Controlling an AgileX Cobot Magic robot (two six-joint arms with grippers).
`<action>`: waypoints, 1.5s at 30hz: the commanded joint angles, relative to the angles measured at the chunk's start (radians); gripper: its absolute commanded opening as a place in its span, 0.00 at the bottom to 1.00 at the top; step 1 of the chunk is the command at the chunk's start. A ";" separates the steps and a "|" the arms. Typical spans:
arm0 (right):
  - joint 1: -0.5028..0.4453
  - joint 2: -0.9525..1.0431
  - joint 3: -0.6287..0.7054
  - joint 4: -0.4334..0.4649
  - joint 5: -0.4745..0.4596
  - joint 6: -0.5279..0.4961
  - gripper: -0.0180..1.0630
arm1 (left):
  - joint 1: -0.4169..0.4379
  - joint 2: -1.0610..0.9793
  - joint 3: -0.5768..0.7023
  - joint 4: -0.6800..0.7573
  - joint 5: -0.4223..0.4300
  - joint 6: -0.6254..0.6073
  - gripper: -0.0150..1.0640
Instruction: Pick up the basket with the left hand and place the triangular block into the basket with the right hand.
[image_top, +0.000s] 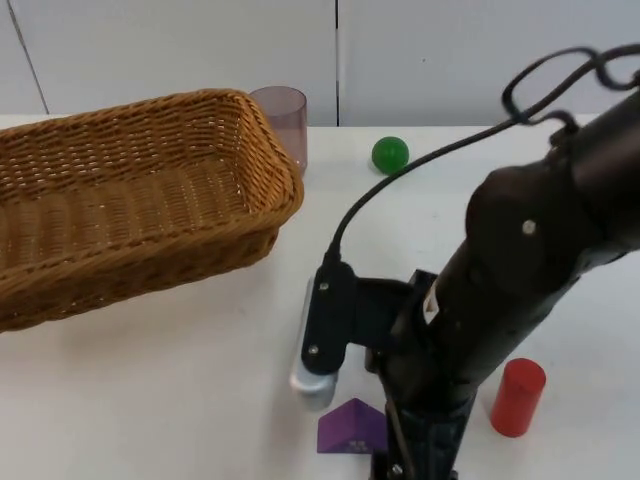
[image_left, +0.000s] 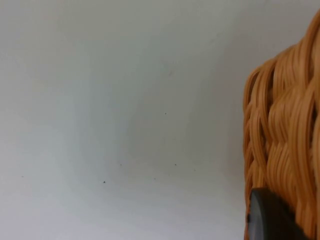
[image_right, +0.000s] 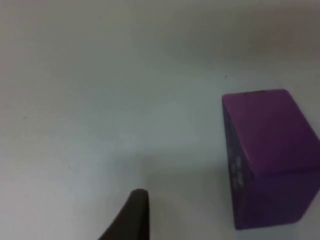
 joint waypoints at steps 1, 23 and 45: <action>0.007 0.012 -0.017 0.014 -0.015 -0.009 0.88 | 0.002 -0.007 -0.009 -0.032 0.010 -0.003 0.01; 0.005 -0.372 0.006 -0.025 0.371 0.170 0.02 | 0.002 -0.007 -0.009 -0.030 0.034 0.004 0.01; 0.005 -0.565 -0.147 -0.183 0.421 0.469 0.02 | 0.002 -0.007 -0.009 0.022 0.059 0.005 0.01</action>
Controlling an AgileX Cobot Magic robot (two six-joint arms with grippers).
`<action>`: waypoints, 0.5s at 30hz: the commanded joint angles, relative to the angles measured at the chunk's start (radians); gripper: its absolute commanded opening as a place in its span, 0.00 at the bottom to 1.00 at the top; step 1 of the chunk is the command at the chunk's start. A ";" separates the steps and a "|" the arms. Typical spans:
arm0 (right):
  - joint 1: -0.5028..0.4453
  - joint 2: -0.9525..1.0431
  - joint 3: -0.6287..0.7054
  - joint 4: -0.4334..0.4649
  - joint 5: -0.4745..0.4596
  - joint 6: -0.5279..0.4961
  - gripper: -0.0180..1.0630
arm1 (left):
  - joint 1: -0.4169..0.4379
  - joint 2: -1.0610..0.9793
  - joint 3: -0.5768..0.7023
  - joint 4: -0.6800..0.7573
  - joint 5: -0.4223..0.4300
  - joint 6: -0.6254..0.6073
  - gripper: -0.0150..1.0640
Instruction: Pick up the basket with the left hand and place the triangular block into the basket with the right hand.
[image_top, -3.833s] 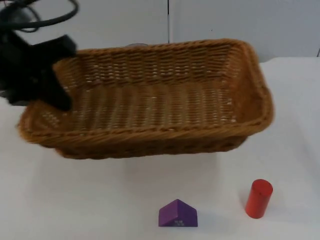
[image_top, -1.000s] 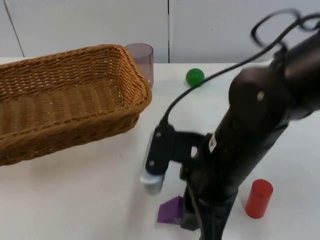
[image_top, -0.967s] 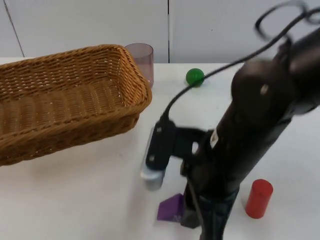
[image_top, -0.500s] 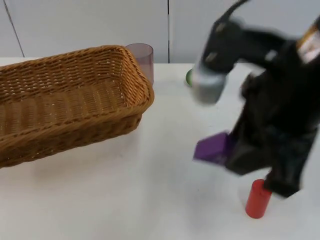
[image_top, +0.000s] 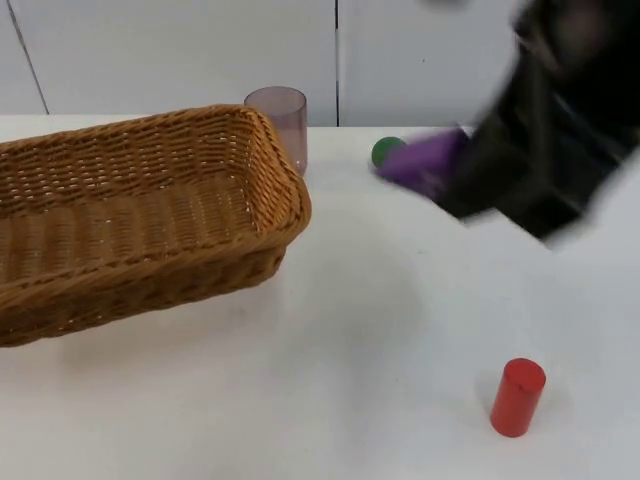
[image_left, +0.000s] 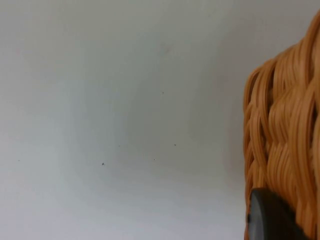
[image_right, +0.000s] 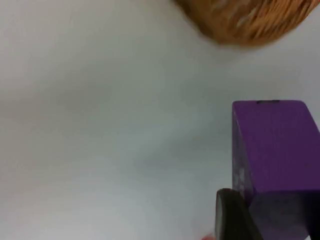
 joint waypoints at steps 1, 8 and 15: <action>0.005 0.052 -0.077 0.006 0.010 0.012 0.02 | 0.002 -0.007 -0.009 -0.012 0.013 0.000 0.01; 0.005 0.362 -0.502 0.062 0.138 0.036 0.02 | 0.002 -0.007 -0.009 -0.012 0.010 0.007 0.01; 0.005 0.679 -0.821 0.135 0.179 0.036 0.04 | 0.002 -0.007 -0.009 -0.012 0.008 0.007 0.01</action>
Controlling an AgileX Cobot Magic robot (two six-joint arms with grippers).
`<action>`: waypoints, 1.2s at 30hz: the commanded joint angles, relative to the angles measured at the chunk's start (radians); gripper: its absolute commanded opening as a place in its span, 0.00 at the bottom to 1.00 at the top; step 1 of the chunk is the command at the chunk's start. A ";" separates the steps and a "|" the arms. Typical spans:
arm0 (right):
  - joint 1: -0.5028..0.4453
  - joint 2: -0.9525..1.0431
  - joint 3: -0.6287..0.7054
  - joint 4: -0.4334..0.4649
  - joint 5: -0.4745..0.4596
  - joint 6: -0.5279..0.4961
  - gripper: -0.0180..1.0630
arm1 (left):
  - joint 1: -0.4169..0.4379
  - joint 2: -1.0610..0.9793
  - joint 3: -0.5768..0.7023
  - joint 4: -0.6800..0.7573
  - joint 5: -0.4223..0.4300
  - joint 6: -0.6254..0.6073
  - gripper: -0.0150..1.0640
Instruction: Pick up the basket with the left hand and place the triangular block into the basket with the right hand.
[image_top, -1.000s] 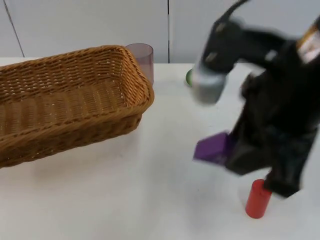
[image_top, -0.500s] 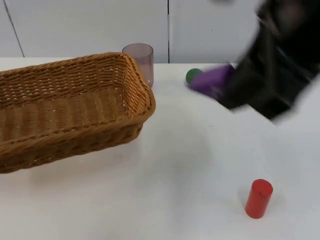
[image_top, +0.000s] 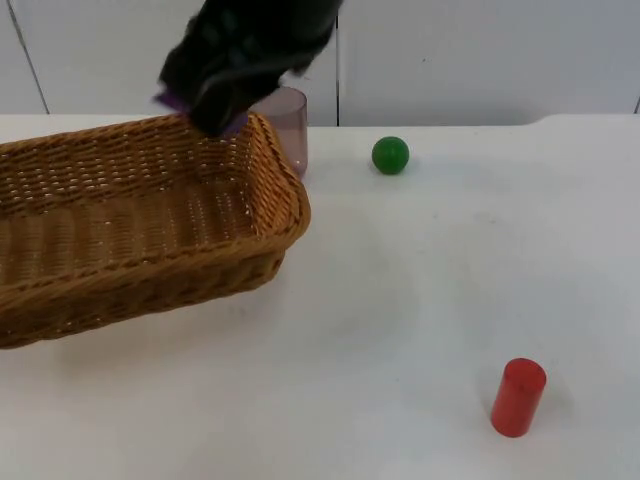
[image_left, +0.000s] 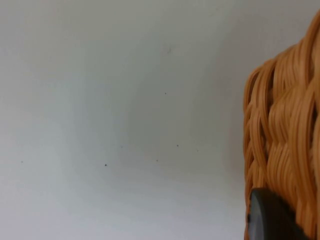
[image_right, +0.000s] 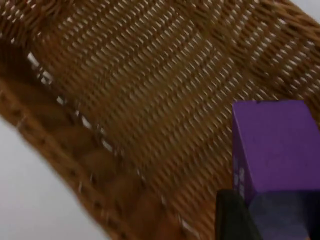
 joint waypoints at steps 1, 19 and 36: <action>0.005 0.054 -0.046 0.017 0.012 0.001 0.07 | 0.002 -0.007 -0.009 -0.015 0.009 0.005 0.01; 0.003 0.050 -0.046 -0.014 -0.002 -0.002 0.66 | 0.002 -0.007 -0.009 -0.015 -0.001 0.011 0.01; 0.003 -0.620 0.431 -0.050 -0.068 0.062 0.66 | 0.002 -0.007 -0.009 -0.013 -0.001 0.021 0.01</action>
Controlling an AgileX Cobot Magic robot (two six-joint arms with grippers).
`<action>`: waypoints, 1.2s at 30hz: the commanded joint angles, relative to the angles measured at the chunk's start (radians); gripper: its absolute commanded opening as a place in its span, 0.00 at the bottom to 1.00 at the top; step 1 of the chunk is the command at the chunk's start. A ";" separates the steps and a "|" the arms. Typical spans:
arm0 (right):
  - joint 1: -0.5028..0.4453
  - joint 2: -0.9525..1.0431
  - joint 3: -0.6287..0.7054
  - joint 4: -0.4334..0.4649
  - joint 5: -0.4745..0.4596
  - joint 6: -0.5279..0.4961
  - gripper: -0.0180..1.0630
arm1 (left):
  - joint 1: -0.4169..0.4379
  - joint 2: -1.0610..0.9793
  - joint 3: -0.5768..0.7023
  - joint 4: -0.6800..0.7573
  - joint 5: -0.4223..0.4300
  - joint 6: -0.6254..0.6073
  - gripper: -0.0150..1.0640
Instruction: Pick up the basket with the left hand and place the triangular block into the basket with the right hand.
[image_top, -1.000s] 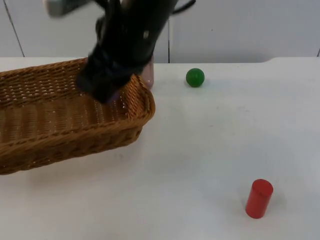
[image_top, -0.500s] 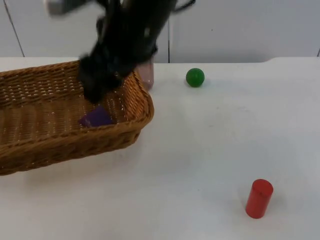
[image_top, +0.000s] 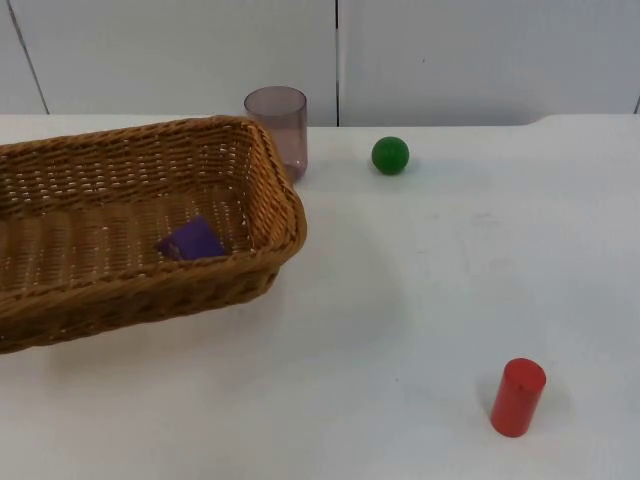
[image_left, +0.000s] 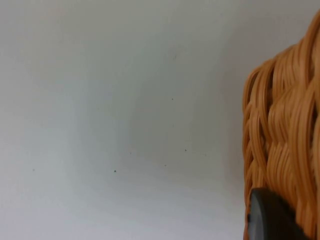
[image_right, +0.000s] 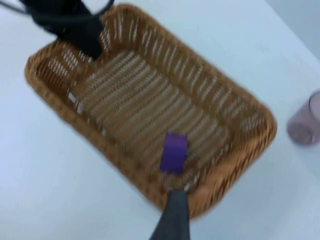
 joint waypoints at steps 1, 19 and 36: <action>0.003 -0.134 0.179 -0.020 -0.087 0.042 0.66 | 0.002 -0.007 -0.009 -0.027 0.015 -0.001 0.01; 0.003 -0.551 0.610 -0.084 -0.249 0.155 0.66 | -0.287 0.083 -0.030 -0.131 -0.149 -0.021 0.01; 0.003 -0.566 0.614 -0.086 -0.124 0.155 0.66 | -0.454 0.370 -0.175 -0.164 -0.238 -0.021 0.14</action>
